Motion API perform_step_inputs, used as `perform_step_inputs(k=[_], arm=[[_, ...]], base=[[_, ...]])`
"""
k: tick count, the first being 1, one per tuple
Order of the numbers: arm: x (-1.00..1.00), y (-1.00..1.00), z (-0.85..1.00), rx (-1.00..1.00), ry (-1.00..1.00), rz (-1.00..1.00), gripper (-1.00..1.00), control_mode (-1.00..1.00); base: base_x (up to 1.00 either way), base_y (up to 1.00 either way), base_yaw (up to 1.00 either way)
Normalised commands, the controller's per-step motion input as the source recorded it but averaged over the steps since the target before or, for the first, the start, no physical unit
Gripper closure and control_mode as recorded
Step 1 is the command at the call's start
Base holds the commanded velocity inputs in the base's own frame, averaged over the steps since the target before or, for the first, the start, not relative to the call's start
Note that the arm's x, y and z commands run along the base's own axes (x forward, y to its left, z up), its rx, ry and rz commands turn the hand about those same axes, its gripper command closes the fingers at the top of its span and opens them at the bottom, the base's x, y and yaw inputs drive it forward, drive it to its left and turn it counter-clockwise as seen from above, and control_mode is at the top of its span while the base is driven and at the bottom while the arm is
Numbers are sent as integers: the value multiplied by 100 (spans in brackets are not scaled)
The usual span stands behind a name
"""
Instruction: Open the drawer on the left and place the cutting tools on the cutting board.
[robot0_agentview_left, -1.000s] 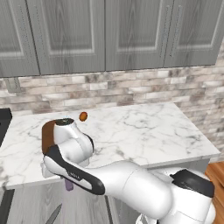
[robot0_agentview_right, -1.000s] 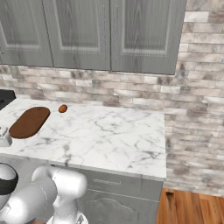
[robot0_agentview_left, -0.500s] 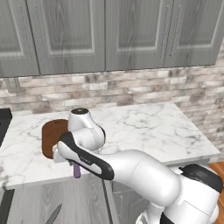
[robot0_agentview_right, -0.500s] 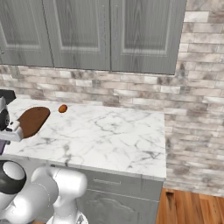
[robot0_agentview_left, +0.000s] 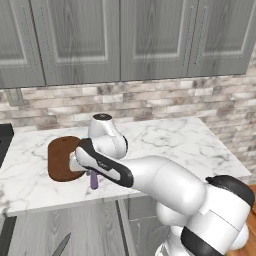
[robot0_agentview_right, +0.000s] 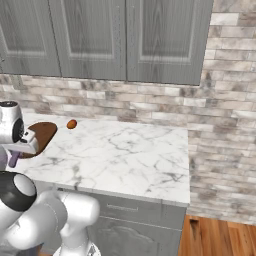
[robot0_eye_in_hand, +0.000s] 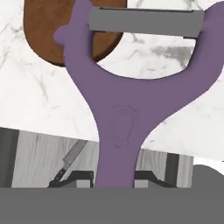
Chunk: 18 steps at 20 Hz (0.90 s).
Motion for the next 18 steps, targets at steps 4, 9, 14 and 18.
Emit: perform_step_inputs(k=[4,9,14,18], arm=[[69,-12,13,0,-2,0,100,-100],[66,-2,0,0,0,0,100,-100],[37,0,0,0,0,0,100,-100],[35,0,0,0,0,0,100,-100]], base=[[0,0,0],[0,0,0],[0,0,0],[0,0,0]])
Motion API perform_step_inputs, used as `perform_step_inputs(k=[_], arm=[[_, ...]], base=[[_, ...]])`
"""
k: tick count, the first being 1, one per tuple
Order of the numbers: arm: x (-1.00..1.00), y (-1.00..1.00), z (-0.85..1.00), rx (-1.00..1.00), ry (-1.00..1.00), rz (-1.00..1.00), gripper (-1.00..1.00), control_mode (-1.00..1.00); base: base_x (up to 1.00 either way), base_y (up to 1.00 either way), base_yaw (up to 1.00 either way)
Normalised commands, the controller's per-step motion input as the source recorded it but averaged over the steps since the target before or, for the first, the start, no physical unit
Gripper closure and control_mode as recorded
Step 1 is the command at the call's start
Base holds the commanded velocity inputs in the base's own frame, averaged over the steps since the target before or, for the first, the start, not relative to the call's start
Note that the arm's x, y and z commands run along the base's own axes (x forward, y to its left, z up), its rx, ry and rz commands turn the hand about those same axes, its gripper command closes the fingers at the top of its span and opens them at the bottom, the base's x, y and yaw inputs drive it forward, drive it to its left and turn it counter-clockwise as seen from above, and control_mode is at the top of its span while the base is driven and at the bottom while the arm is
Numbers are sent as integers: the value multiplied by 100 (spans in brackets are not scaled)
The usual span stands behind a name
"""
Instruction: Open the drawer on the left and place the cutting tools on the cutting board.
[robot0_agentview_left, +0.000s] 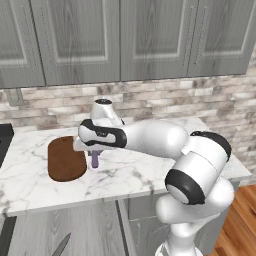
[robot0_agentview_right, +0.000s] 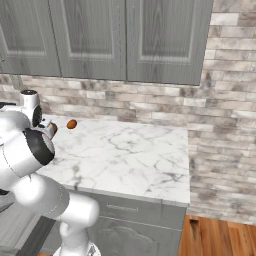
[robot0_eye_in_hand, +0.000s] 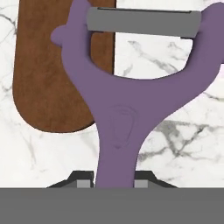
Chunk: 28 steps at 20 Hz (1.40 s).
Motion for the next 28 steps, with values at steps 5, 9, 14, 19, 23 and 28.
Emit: perform_step_inputs(k=[5,9,14,19,23,28], arm=[[18,1,-3,0,0,0,100,-100],[29,9,-9,0,0,0,100,-100],[20,18,-14,0,0,0,100,-100],[13,20,-24,0,0,0,100,-100],[9,16,-9,0,0,0,100,-100],[17,18,-3,0,0,-4,100,-100]], base=[[0,0,0],[0,0,0],[0,0,0],[0,0,0],[0,0,0],[0,0,0]])
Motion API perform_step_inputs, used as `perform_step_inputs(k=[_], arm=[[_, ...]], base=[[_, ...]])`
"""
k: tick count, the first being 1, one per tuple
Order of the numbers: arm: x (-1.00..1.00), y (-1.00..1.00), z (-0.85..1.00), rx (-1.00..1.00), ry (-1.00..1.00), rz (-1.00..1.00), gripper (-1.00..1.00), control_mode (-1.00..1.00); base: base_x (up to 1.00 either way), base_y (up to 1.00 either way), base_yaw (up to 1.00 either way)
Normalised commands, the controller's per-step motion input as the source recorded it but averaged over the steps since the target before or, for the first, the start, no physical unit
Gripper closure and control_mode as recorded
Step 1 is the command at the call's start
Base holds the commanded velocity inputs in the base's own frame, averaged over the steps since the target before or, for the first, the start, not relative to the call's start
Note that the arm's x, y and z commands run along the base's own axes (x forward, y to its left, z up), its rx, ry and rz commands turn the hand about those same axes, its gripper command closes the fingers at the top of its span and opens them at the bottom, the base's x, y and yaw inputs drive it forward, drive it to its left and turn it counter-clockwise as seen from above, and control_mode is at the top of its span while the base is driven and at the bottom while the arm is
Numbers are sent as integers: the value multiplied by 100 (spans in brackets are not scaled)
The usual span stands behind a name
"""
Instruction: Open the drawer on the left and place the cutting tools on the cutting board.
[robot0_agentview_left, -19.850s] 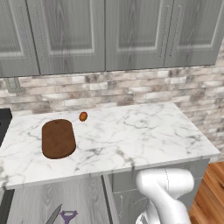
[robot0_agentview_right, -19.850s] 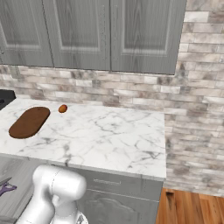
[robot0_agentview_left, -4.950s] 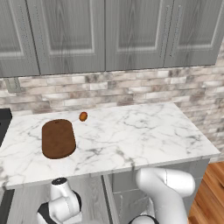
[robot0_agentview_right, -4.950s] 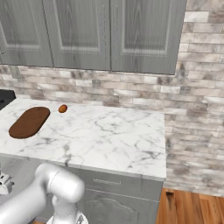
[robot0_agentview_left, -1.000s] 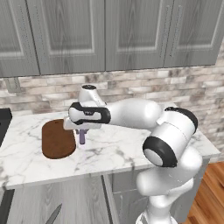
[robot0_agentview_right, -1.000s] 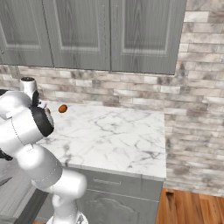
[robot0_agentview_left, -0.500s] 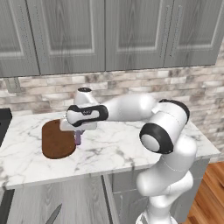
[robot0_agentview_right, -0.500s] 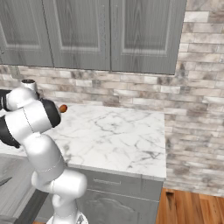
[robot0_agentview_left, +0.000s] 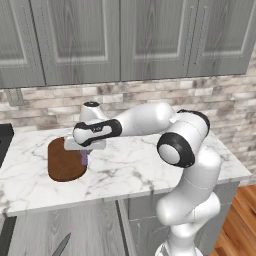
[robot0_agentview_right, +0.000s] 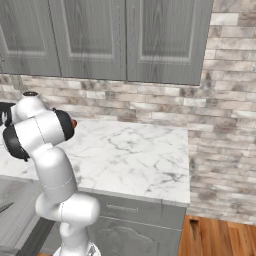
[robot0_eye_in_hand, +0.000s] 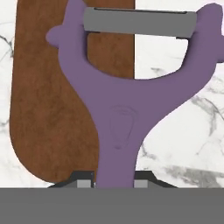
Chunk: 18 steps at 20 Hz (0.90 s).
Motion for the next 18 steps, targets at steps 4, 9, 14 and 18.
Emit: perform_step_inputs(k=[4,9,14,18], arm=[[23,11,-12,0,0,-5,100,-100],[21,8,-10,0,0,-7,100,-100],[6,11,-17,0,0,-5,100,-100],[1,13,-18,0,0,-5,100,-100]], base=[[0,0,0],[0,0,0],[0,0,0],[0,0,0]])
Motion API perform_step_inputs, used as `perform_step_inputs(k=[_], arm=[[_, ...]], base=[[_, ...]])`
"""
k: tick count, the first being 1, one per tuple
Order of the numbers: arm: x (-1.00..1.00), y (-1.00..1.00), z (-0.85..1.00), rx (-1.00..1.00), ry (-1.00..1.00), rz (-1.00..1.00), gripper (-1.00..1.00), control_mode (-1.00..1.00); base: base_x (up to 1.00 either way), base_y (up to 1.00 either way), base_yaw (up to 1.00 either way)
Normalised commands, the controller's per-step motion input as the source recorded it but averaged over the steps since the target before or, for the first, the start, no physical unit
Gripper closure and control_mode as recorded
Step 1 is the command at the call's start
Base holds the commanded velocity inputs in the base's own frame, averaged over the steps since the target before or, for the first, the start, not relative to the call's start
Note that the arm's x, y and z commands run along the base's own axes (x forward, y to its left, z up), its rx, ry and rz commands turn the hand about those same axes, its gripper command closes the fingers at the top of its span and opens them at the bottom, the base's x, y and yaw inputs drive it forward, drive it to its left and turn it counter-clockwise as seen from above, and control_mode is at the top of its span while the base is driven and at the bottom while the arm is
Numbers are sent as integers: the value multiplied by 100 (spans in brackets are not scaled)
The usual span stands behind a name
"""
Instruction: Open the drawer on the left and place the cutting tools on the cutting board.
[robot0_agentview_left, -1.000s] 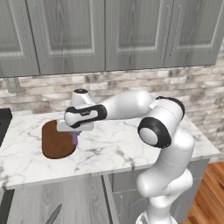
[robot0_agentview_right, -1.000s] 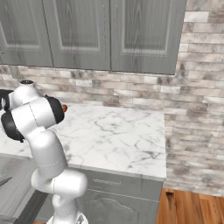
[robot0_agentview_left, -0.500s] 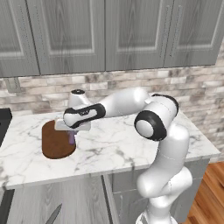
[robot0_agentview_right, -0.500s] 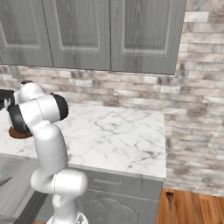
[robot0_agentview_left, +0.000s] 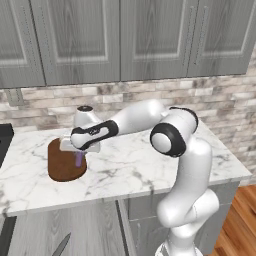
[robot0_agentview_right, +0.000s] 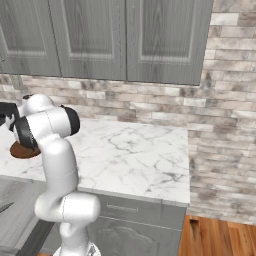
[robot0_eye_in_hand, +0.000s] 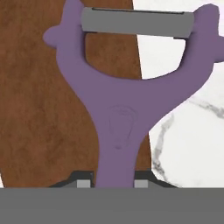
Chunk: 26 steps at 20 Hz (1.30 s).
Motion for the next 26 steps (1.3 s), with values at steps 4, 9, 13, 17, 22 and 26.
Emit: perform_step_inputs(k=[4,9,13,17,22,26], arm=[[8,10,-23,0,0,-5,100,-100],[6,6,-9,-1,0,-3,-100,-100],[0,2,0,0,0,0,-100,-100],[0,0,0,0,0,0,-100,-100],[-13,0,0,0,0,-5,-100,-100],[-88,0,0,0,-1,-12,-100,-100]], base=[[0,0,0],[0,0,0],[0,0,0],[0,0,0],[0,0,0],[0,0,0]])
